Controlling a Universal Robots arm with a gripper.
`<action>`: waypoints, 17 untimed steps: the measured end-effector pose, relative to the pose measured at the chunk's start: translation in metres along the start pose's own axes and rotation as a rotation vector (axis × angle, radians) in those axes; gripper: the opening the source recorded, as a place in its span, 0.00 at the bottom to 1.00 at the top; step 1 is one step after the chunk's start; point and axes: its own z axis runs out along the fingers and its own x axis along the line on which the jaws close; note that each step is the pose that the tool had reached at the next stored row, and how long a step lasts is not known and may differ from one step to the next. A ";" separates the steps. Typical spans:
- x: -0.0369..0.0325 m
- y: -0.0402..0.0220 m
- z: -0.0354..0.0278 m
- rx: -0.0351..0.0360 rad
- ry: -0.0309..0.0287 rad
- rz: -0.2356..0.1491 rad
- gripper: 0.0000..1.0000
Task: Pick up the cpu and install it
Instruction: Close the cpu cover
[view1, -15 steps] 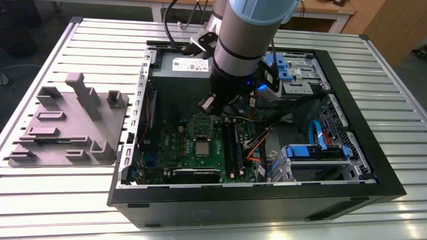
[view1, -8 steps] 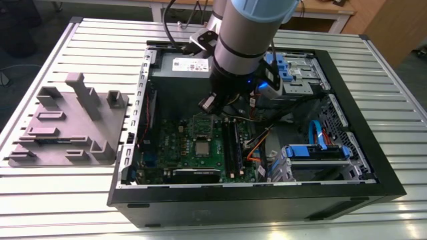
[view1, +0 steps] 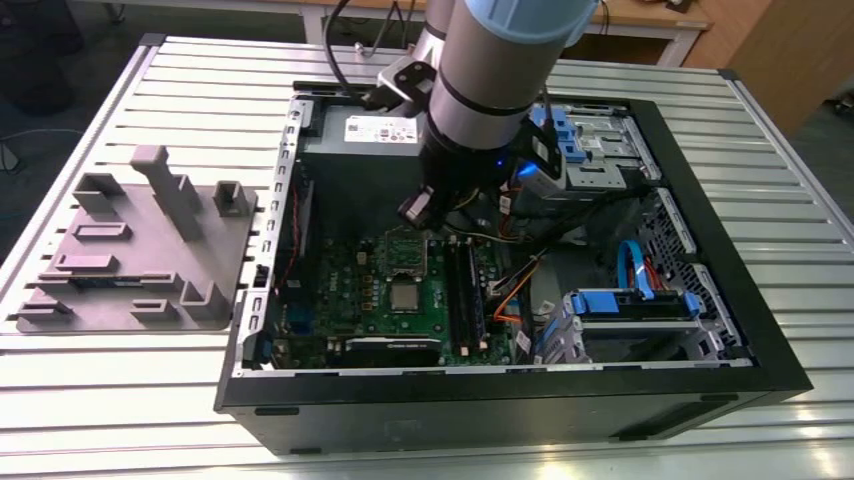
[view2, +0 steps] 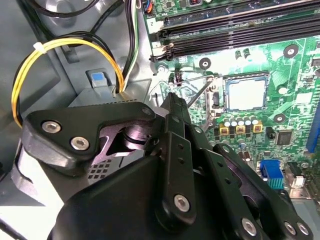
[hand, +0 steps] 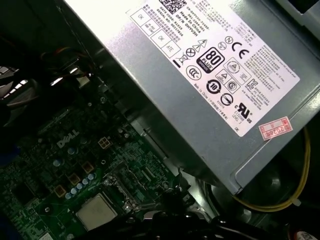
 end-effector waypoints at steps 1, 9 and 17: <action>0.0005 -0.0004 -0.0002 -0.0002 0.0006 -0.003 0.10; 0.0055 -0.0048 -0.0013 -0.0015 0.0040 -0.022 0.10; 0.0113 -0.0099 -0.0027 -0.0024 0.0064 -0.036 0.10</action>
